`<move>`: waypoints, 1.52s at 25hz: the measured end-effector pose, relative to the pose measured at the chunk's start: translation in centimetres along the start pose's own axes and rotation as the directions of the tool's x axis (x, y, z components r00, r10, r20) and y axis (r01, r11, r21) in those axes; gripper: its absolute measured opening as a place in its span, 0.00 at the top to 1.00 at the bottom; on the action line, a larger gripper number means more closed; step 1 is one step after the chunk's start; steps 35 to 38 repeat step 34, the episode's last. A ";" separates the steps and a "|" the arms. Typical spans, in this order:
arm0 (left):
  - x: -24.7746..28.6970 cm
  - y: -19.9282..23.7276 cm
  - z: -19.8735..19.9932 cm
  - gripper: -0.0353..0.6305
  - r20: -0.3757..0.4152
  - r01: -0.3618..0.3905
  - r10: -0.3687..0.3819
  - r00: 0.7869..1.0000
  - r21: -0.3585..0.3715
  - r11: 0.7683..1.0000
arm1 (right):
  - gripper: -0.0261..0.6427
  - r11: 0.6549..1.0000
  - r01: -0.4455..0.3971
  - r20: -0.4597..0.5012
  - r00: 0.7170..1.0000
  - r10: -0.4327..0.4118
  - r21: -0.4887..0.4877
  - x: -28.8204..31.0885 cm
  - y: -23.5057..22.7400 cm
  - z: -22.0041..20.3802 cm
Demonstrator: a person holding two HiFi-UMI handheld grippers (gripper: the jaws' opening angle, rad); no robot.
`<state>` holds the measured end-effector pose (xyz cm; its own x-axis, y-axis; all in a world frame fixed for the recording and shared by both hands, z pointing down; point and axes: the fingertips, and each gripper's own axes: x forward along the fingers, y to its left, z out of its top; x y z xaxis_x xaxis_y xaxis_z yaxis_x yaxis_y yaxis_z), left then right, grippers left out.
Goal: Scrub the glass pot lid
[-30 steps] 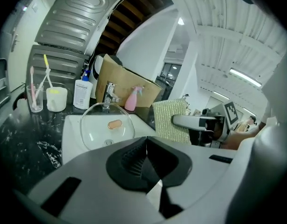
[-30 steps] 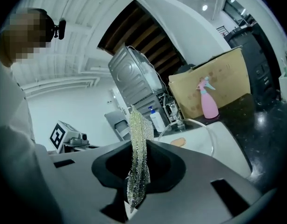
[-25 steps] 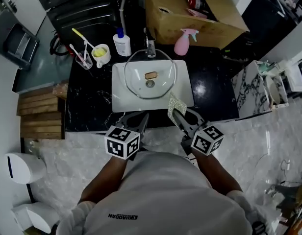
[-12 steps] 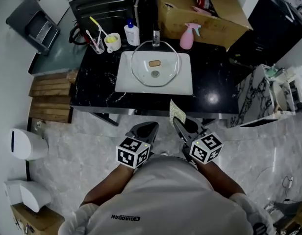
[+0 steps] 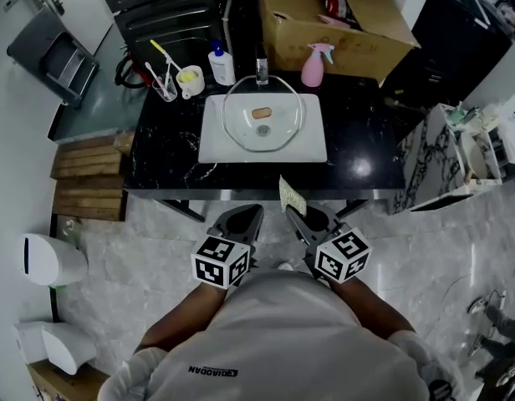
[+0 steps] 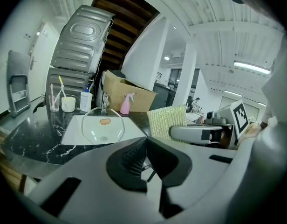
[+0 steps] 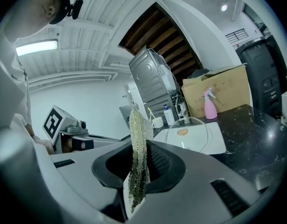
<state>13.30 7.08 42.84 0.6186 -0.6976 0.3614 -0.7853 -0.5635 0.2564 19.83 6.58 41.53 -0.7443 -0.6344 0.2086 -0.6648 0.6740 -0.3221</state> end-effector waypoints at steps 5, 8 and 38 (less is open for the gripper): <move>-0.6 1.0 0.0 0.92 -0.026 0.048 -0.047 0.999 0.025 0.999 | 0.84 0.999 0.039 -0.006 0.999 -0.039 0.018 1.7 0.7 -0.4; -0.8 1.9 0.1 0.92 -0.030 0.065 -0.064 0.997 0.032 0.997 | 0.84 0.998 0.060 -0.006 0.998 -0.060 0.018 2.5 0.9 -0.4; -1.9 4.8 -0.3 0.92 -0.050 0.093 -0.092 0.995 0.029 0.995 | 0.84 0.994 0.113 -0.018 0.993 -0.113 0.001 4.0 2.3 -1.2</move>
